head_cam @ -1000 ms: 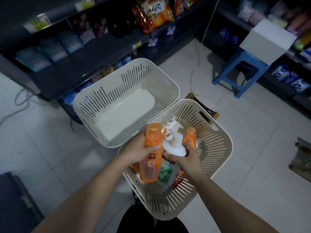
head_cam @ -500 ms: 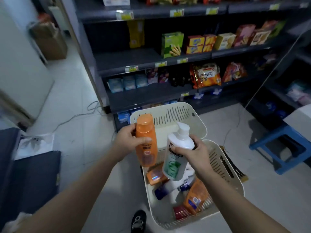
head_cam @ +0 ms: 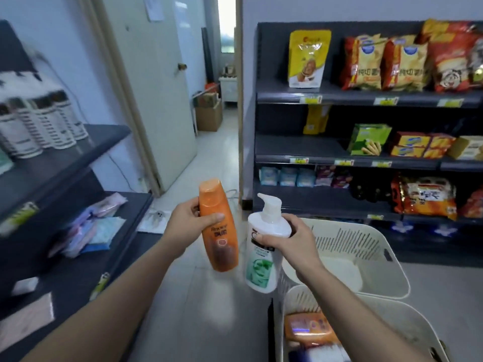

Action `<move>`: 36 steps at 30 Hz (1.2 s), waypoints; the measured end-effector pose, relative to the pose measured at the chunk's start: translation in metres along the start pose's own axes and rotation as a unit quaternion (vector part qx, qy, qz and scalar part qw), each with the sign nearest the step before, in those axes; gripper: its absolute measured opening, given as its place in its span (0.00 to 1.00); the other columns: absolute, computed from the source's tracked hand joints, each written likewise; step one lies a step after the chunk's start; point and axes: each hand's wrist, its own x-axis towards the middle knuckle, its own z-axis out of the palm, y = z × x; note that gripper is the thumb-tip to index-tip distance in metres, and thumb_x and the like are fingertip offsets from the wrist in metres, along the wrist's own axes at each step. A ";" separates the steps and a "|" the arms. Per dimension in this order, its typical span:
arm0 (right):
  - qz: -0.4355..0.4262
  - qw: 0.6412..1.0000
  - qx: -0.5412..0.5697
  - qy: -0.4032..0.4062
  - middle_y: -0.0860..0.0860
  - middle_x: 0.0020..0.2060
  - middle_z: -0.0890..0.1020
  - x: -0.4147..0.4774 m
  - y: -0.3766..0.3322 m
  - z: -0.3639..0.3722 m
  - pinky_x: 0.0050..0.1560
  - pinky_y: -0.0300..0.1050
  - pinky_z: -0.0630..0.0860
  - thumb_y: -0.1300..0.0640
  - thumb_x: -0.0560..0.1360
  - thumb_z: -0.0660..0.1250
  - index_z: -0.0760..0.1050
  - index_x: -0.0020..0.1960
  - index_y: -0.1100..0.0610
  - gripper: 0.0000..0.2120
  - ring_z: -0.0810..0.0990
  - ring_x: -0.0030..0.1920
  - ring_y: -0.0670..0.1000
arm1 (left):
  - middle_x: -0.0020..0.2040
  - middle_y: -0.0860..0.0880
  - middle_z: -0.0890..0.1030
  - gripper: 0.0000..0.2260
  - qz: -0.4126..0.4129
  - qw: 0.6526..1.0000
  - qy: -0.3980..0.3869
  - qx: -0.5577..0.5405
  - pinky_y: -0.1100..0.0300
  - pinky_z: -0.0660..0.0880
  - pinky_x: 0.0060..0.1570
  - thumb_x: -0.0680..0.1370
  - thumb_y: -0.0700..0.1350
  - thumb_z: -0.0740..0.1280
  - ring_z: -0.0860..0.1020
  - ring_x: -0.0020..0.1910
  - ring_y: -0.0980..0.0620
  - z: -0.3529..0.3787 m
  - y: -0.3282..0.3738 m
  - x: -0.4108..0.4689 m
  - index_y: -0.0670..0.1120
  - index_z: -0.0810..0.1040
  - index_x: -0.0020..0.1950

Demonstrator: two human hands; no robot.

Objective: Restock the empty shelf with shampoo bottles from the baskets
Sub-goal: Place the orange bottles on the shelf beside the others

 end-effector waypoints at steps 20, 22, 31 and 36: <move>-0.095 0.960 -0.015 -0.262 0.48 0.48 0.85 0.044 -0.129 0.267 0.52 0.54 0.82 0.57 0.57 0.84 0.78 0.50 0.48 0.25 0.84 0.49 0.51 | 0.36 0.54 0.85 0.08 0.033 0.969 0.244 0.008 0.65 0.76 0.38 0.71 0.39 0.75 0.82 0.35 0.61 -0.284 0.021 -0.019 0.47 0.81 0.48; -0.105 0.954 -0.014 -0.281 0.48 0.48 0.84 0.051 -0.143 0.299 0.52 0.53 0.82 0.55 0.55 0.84 0.79 0.51 0.48 0.27 0.83 0.49 0.51 | 0.43 0.50 0.86 0.11 0.031 0.965 0.260 0.007 0.58 0.79 0.45 0.69 0.41 0.77 0.84 0.42 0.55 -0.312 0.020 -0.016 0.48 0.82 0.50; -0.135 0.921 0.035 -0.364 0.50 0.51 0.84 0.074 -0.201 0.423 0.51 0.49 0.81 0.61 0.59 0.83 0.79 0.52 0.51 0.25 0.84 0.50 0.50 | 0.39 0.53 0.85 0.10 0.029 0.940 0.338 0.041 0.62 0.77 0.36 0.68 0.44 0.77 0.83 0.38 0.56 -0.424 0.030 -0.009 0.50 0.83 0.48; -0.143 0.900 0.057 -0.408 0.51 0.51 0.85 0.094 -0.228 0.482 0.49 0.50 0.82 0.61 0.59 0.83 0.80 0.53 0.51 0.25 0.84 0.50 0.51 | 0.39 0.53 0.85 0.09 0.024 0.919 0.390 0.059 0.62 0.79 0.38 0.69 0.43 0.77 0.84 0.39 0.56 -0.464 0.030 -0.011 0.51 0.83 0.46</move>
